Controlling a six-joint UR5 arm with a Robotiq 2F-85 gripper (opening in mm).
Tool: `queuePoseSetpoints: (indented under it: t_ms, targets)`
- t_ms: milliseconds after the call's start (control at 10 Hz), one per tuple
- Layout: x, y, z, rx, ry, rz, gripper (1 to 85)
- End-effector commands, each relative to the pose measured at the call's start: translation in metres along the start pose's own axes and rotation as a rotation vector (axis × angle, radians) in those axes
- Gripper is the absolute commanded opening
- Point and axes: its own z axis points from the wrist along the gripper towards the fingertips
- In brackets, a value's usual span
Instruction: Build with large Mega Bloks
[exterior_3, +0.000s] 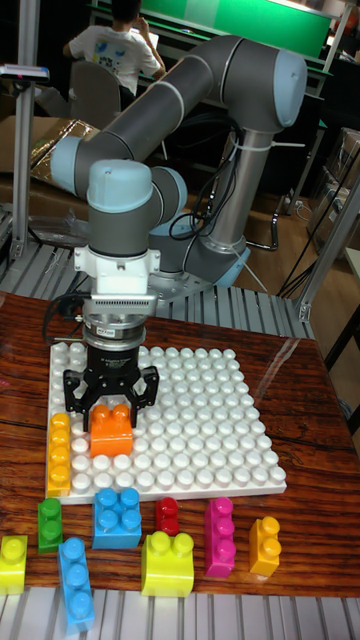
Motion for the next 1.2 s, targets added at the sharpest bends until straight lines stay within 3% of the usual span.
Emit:
queuePoseSetpoints:
  t_ms: [0,700,900,1100]
  targets:
    - [-0.006,0.009,-0.009,0.004,0.005,0.039,64.7]
    - [-0.014,-0.001,-0.03,-0.005,0.033,0.07,58.3]
    - [-0.014,-0.004,-0.032,0.016,0.051,0.121,38.7]
    - [-0.015,-0.009,-0.033,0.021,0.053,0.145,26.0]
